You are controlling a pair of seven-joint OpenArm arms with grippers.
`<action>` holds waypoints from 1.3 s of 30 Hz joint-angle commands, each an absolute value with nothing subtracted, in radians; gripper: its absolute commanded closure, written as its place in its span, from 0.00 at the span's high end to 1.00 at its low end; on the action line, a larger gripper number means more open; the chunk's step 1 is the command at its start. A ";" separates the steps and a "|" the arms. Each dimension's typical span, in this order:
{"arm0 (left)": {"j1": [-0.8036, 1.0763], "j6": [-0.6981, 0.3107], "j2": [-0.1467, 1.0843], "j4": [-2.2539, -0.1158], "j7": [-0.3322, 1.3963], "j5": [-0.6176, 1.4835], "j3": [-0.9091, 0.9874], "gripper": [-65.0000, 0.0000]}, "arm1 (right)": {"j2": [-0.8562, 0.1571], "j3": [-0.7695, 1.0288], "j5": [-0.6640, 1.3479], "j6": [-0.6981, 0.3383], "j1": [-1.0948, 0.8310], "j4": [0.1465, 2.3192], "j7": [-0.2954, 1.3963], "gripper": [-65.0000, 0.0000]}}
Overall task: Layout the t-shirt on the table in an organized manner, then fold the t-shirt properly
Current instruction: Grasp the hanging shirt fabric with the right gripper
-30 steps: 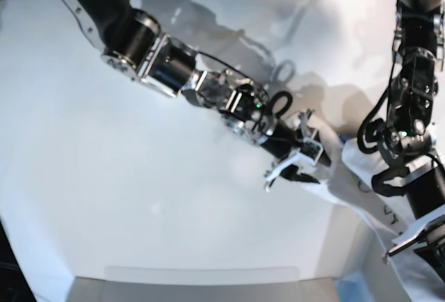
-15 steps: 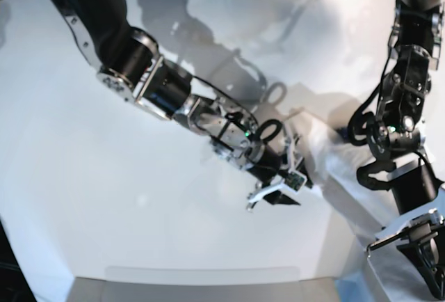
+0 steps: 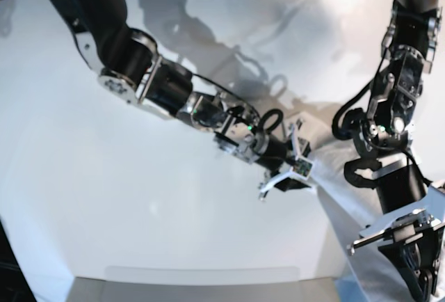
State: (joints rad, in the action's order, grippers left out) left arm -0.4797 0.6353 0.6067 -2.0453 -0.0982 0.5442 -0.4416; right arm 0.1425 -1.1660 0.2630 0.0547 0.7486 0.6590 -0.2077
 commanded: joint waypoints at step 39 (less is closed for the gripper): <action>0.383 0.634 0.680 -2.057 -0.444 0.519 0.044 0.08 | 0.157 -1.118 0.274 0.090 0.621 0.713 -0.271 0.00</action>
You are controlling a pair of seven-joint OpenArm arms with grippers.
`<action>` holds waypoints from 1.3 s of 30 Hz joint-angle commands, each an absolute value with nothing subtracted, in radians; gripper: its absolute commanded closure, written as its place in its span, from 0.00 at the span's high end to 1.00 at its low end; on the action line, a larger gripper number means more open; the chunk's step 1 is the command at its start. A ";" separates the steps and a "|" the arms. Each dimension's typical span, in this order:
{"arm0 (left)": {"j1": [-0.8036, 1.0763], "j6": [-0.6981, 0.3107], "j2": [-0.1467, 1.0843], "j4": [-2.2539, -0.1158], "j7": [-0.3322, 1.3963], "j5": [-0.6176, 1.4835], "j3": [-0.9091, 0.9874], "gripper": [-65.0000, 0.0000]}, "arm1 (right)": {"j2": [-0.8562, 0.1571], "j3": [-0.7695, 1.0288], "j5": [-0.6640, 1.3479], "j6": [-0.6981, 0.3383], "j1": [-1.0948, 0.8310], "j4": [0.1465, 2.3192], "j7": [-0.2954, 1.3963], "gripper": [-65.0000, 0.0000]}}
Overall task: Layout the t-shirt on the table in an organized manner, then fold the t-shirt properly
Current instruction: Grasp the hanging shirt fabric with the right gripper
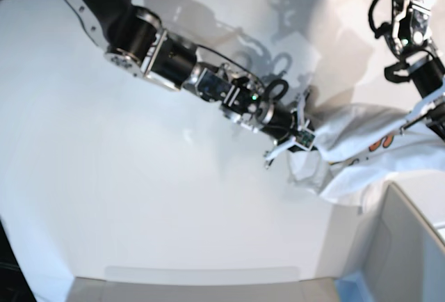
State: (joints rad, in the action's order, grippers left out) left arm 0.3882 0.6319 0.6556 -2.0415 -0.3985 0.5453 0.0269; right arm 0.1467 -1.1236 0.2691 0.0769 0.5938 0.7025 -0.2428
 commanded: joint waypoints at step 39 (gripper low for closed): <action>0.593 0.634 0.685 -2.057 -0.539 0.518 0.041 0.08 | 0.157 -1.099 0.295 0.174 0.562 0.645 -0.177 0.00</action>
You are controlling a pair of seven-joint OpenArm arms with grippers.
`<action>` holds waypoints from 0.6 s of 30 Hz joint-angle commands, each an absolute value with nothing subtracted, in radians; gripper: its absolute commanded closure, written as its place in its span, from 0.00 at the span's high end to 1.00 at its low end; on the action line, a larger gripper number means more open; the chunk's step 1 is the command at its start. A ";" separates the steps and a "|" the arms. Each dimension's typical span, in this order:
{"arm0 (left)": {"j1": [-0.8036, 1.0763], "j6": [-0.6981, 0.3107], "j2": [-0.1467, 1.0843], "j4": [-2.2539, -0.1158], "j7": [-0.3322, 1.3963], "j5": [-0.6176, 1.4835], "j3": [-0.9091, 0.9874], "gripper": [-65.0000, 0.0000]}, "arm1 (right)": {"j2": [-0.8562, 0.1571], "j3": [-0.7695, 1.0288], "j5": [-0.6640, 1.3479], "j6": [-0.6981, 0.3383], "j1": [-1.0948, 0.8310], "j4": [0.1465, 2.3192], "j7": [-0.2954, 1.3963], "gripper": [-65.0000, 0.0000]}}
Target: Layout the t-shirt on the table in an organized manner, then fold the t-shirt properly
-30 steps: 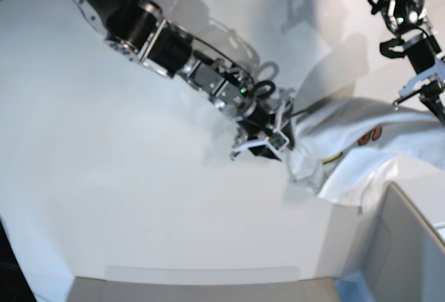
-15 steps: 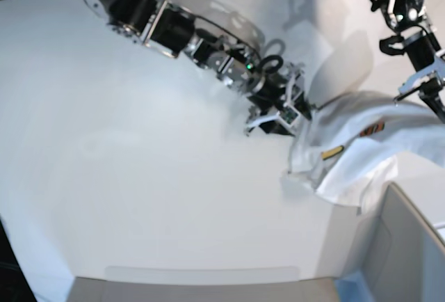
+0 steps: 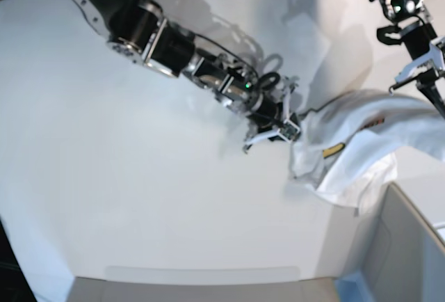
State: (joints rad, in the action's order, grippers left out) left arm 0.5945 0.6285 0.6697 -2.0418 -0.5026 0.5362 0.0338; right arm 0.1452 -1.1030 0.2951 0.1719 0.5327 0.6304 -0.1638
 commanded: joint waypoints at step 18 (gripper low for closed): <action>-0.232 0.634 0.567 -1.704 0.659 0.519 -0.185 0.12 | -0.217 -0.424 0.297 0.512 -0.044 1.695 -0.176 0.00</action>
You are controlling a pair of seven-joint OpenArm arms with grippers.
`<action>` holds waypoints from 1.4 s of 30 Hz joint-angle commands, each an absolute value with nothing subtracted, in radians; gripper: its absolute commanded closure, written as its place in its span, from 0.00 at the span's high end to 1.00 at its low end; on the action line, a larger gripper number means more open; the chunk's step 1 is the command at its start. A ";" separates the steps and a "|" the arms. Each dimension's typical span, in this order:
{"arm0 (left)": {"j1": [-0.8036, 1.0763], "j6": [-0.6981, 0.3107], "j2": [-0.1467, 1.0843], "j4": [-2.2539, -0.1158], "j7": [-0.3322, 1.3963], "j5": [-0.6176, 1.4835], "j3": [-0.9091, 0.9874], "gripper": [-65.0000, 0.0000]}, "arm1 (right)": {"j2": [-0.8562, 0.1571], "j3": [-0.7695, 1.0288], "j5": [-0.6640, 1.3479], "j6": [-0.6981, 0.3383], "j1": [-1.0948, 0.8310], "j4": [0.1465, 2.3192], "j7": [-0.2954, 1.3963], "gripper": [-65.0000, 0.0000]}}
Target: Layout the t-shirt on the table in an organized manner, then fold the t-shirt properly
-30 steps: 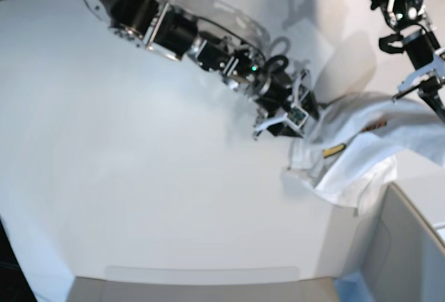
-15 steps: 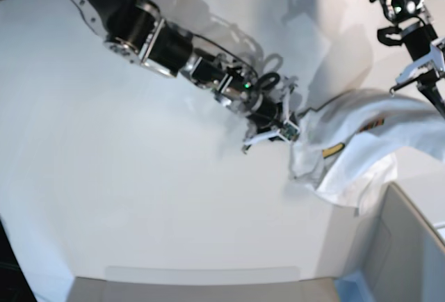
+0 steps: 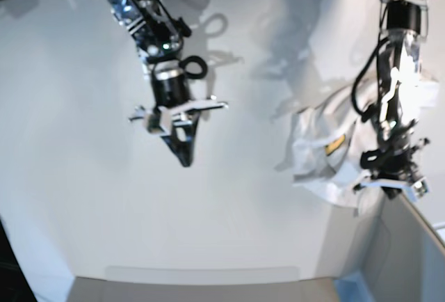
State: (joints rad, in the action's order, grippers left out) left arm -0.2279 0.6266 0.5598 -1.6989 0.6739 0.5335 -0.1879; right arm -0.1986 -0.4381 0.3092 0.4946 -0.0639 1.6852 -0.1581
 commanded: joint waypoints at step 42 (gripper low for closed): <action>-0.027 0.116 0.400 -1.965 0.868 0.518 -0.220 0.09 | -0.292 -0.180 0.295 0.521 -0.274 1.899 -0.174 0.00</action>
State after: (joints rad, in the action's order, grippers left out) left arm -0.0124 0.1158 0.3923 -1.9480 0.8841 0.5198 -0.2272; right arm -0.2810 -0.1913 0.3122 0.4995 -0.2787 1.8805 -0.1337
